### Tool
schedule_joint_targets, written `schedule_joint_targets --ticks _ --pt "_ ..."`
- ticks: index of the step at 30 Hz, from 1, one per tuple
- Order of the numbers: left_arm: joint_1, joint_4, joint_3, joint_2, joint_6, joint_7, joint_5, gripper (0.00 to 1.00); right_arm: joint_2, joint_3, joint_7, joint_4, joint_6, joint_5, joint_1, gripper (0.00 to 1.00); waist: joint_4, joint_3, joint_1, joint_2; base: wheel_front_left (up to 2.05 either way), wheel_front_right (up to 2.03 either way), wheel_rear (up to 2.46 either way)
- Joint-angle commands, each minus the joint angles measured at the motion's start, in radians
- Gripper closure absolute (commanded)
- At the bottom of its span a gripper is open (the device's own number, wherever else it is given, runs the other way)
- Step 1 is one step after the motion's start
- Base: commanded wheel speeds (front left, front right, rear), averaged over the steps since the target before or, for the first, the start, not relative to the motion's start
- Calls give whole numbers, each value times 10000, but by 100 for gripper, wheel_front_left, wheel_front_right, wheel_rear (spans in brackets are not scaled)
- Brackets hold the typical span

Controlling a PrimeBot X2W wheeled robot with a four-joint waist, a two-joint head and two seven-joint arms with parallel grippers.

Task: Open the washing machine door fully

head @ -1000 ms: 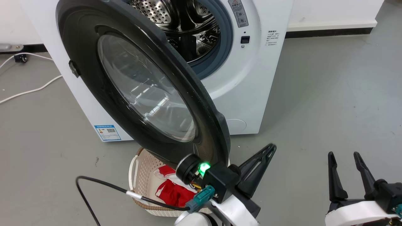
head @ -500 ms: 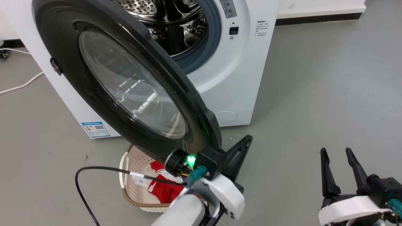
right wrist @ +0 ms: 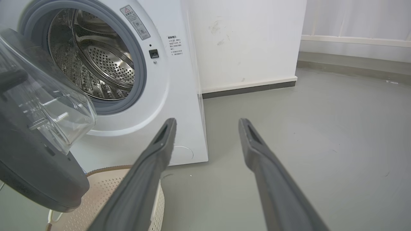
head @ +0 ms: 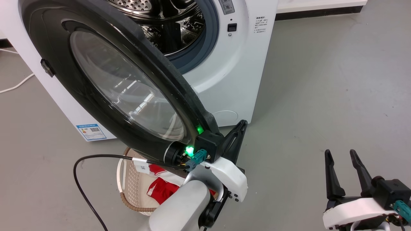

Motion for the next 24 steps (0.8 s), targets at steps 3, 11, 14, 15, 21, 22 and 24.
schedule_joint_targets --ticks 3,11,14,15,21,22,24 --pt "-281 377 -146 3 315 -194 -344 100 22 18 -65 72 -7 49 -130 0 3 12 0 0 0 0 0" --pt "-507 883 -157 86 591 -419 -708 100 22 11 -58 170 -7 19 -171 0 70 2 0 0 0 0 0" --pt "-352 889 -119 98 655 -452 -693 100 22 13 -56 206 -7 41 -172 0 93 -34 0 0 0 0 0" --pt "-264 873 -93 99 675 -459 -657 100 22 13 -54 216 -7 57 -161 0 97 -49 0 0 0 0 0" --pt "357 481 261 489 931 -488 -502 100 23 31 -34 255 -7 90 -90 0 122 -155 0 0 0 0 0" --pt "456 341 331 583 966 -488 -469 100 23 30 -26 257 -7 90 -65 0 130 -177 0 0 0 0 0" --pt "585 209 419 678 1020 -484 -399 100 22 25 -15 258 -7 73 -36 0 138 -204 0 0 0 0 0"
